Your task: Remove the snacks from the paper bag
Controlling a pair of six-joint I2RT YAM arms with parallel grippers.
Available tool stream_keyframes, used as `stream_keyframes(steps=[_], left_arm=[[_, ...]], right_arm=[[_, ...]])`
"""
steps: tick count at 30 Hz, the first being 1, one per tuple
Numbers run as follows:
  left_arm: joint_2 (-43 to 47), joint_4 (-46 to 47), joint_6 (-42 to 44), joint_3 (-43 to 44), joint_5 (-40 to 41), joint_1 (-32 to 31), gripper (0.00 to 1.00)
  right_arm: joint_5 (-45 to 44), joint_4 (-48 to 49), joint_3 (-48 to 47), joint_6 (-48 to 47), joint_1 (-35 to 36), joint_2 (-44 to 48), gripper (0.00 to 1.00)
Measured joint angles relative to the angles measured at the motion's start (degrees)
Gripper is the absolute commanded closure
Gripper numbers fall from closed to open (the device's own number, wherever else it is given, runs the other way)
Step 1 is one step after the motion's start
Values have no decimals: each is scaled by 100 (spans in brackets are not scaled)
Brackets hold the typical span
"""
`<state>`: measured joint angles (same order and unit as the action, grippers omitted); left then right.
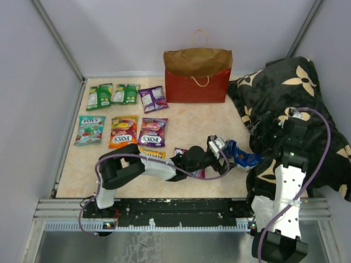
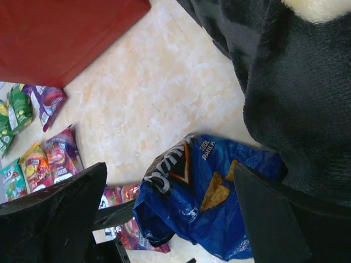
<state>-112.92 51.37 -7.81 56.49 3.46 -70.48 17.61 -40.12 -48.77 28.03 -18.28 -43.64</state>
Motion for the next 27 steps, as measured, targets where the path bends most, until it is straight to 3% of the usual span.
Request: stream_keyframes(steps=[4, 10, 14, 20, 27], left_arm=[[-107, -48, -39, 297, 166, -94, 1], [-107, -9, -140, 332, 636, -114, 14], [-31, 74, -157, 111, 717, -31, 25], [55, 98, -275, -160, 588, 212, 51], [92, 118, -284, -188, 516, 337, 67]], right_arm=[[50, 24, 85, 4, 0, 0, 1], [66, 35, 160, -4, 0, 28, 1], [20, 26, 369, -50, 0, 175, 1], [-33, -26, 614, -103, 0, 317, 1], [-35, -11, 616, -107, 0, 352, 1]])
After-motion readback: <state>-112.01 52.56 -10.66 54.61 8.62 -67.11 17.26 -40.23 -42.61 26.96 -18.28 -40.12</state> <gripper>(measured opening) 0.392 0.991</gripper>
